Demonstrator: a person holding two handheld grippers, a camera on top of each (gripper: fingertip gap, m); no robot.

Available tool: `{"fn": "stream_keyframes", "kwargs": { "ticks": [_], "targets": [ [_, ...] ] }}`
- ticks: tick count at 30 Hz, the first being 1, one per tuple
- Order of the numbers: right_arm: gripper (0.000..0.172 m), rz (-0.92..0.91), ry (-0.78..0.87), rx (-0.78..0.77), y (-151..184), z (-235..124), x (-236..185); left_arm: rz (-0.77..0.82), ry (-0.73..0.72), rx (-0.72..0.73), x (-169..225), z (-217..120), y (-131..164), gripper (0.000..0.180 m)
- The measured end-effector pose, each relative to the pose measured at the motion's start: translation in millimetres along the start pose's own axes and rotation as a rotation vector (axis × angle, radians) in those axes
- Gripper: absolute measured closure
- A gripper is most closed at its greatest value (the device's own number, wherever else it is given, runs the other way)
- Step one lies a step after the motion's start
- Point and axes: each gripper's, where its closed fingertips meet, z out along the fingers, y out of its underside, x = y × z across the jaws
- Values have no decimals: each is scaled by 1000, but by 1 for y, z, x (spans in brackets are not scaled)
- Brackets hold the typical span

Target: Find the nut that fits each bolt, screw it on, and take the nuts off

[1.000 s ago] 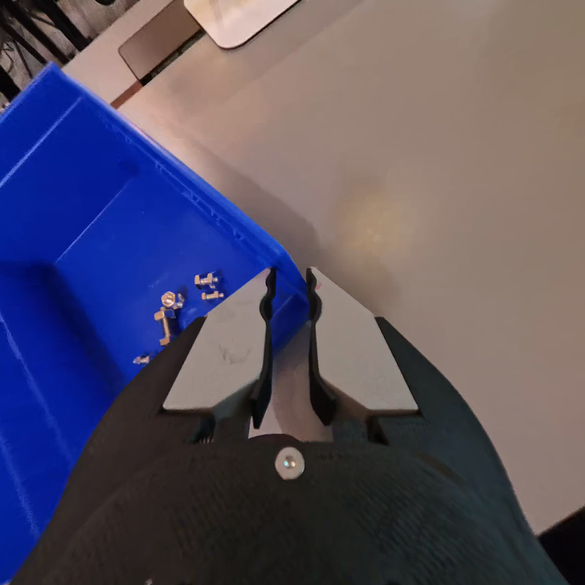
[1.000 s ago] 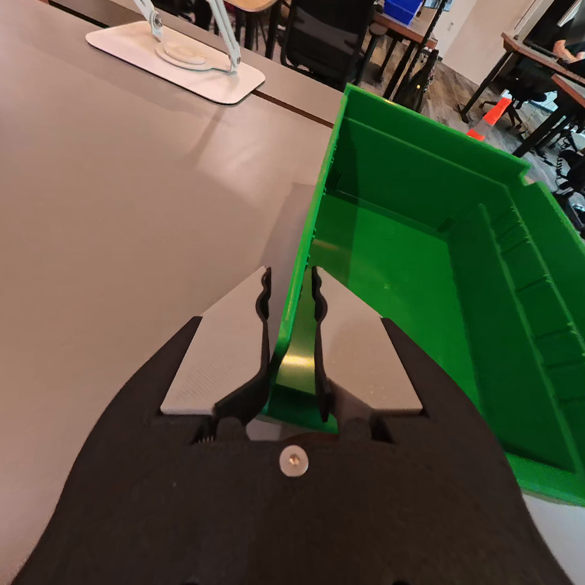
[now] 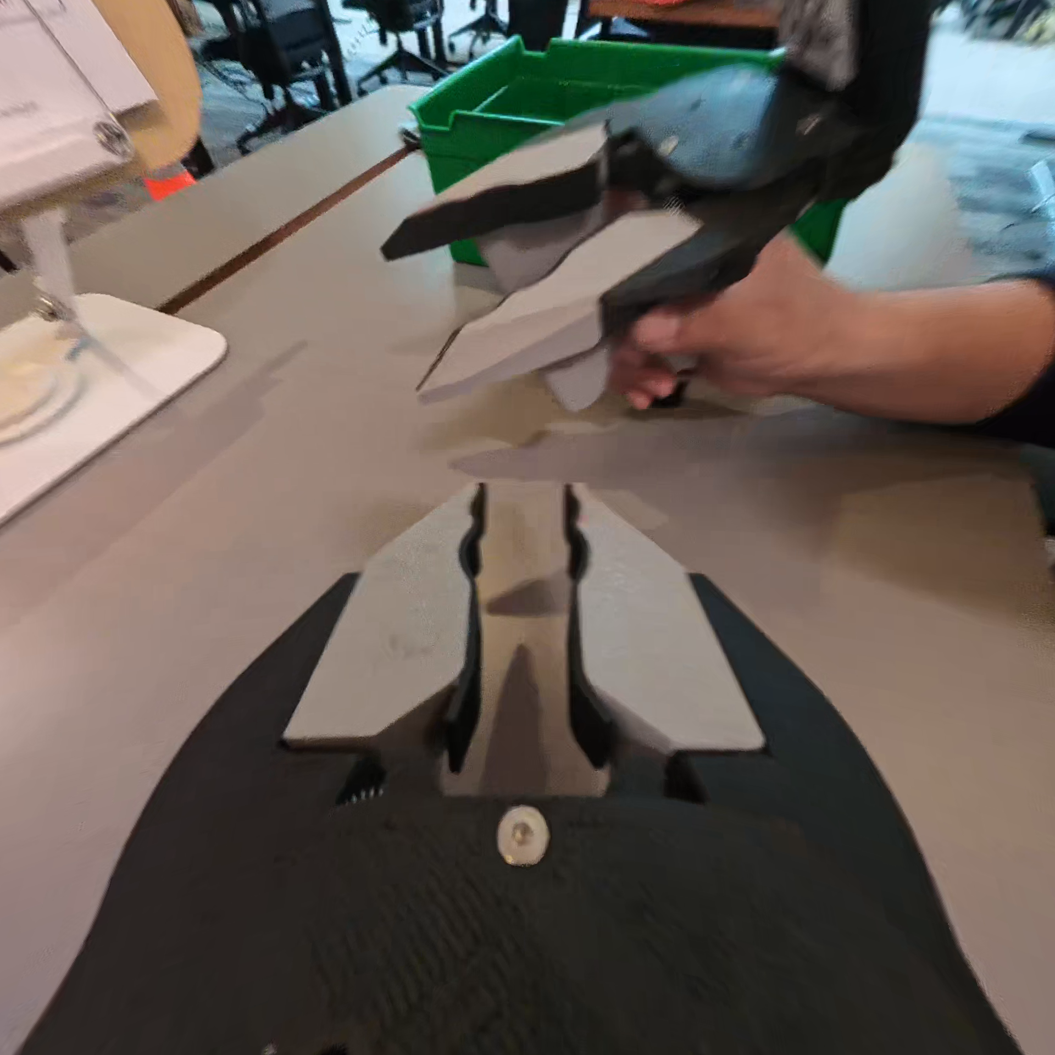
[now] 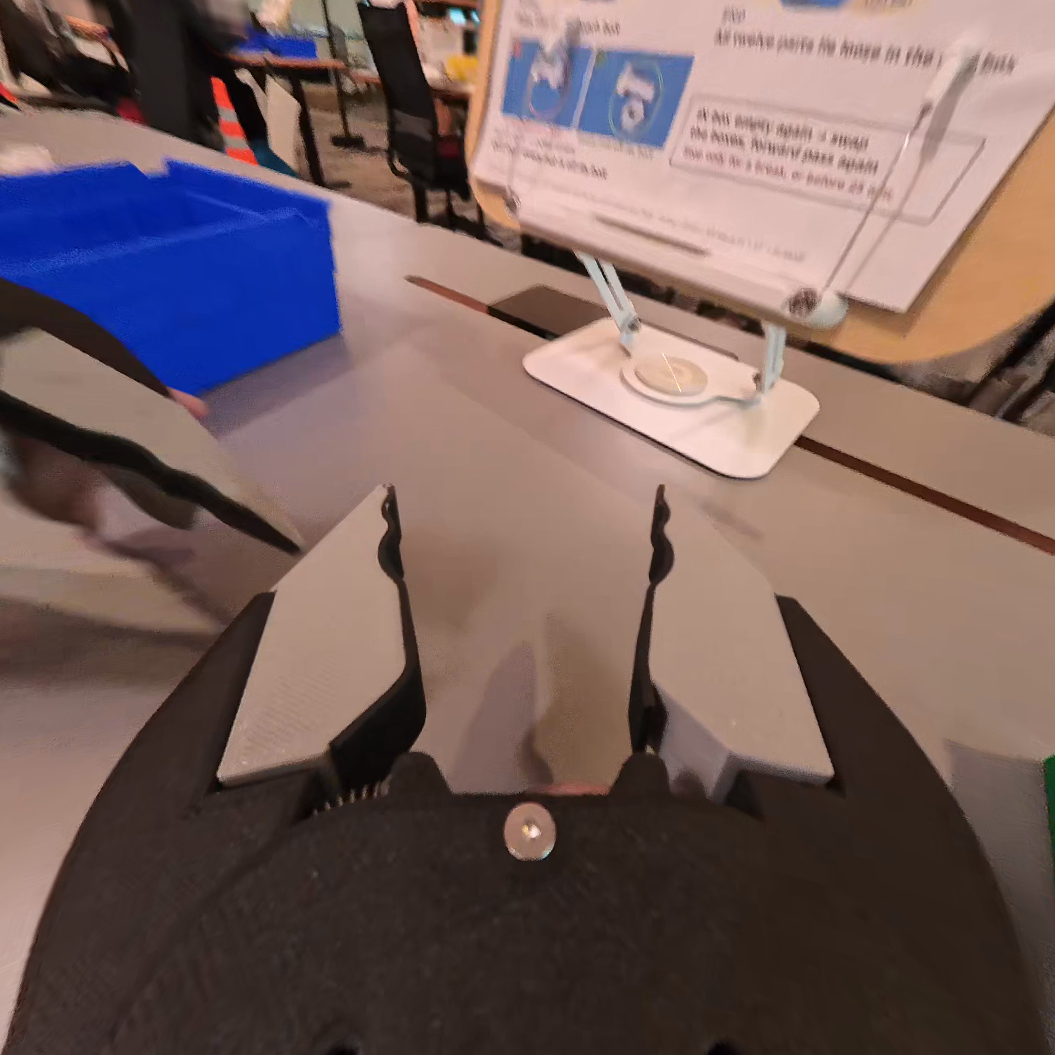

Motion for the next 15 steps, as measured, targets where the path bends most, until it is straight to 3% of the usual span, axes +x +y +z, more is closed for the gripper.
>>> {"fn": "stream_keyframes", "kwargs": {
  "ticks": [2, 5, 8, 10, 15],
  "targets": [
    [86, 2, 21, -69, 21, 7, 6, -47, -9, 30, -1, -3, -3, 130],
    [86, 4, -25, -100, 32, 9, -2, 6, -90, 8, -11, -4, 3, 124],
    [86, -39, -31, -107, 32, 8, -8, 22, -201, -85, -27, 0, 20, 102],
    [85, -58, -59, -113, 33, 6, -18, -13, -178, -101, -24, 4, 25, 115],
    [85, -44, -151, -103, 33, 2, -35, -53, -72, -115, -4, 8, 27, 116]
  ]
}}
